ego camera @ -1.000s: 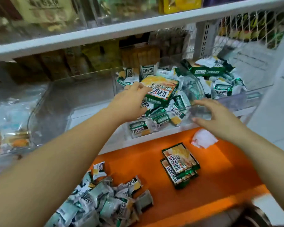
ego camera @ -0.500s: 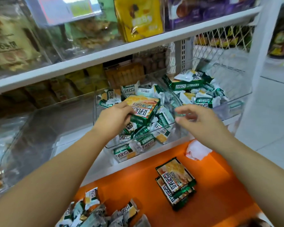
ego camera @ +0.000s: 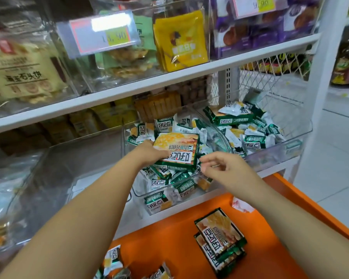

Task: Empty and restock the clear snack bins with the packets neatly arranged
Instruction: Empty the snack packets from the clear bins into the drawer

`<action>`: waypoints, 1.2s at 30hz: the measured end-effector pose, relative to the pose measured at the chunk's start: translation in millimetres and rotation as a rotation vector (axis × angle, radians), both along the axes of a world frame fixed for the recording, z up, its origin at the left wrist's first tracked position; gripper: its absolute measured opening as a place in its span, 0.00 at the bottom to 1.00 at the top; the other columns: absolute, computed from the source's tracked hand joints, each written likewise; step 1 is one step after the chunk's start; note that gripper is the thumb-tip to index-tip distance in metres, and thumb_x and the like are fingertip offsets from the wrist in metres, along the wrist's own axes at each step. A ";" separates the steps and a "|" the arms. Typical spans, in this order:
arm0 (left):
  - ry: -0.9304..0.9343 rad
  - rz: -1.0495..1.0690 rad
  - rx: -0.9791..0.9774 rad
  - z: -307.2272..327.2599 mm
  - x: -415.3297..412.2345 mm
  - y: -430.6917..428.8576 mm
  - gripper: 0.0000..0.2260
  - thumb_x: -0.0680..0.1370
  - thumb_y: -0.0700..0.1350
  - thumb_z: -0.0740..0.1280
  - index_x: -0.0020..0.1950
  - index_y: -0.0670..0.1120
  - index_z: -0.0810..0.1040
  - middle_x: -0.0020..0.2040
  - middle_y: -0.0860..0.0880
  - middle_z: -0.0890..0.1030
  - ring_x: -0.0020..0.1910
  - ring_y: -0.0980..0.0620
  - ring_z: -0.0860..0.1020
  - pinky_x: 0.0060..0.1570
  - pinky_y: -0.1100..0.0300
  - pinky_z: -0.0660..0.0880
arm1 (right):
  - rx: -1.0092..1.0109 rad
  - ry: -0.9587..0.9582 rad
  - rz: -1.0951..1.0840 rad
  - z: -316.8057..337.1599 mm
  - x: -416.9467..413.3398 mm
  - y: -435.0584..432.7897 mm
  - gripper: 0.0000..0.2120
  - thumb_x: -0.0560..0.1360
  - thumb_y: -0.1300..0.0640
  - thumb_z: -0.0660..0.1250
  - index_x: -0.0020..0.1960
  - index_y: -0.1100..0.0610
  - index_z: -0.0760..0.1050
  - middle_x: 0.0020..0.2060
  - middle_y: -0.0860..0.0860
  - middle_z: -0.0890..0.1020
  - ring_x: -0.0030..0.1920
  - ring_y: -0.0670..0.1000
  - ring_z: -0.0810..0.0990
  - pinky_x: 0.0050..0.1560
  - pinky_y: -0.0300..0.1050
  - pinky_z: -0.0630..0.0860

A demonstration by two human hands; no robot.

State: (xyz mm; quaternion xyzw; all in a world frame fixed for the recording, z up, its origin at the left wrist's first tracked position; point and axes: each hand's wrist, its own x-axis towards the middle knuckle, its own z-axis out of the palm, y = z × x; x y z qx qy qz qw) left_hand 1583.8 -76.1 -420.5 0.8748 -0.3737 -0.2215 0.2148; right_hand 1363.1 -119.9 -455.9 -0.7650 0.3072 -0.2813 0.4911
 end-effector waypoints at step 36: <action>-0.588 -0.355 -0.341 -70.3 -66.1 60.8 0.14 0.80 0.47 0.63 0.65 0.57 0.75 0.59 0.56 0.80 0.52 0.53 0.79 0.35 0.65 0.65 | 0.544 0.644 -0.185 -155.4 -58.1 -57.5 0.24 0.77 0.58 0.66 0.70 0.54 0.61 0.52 0.61 0.80 0.46 0.59 0.79 0.41 0.47 0.72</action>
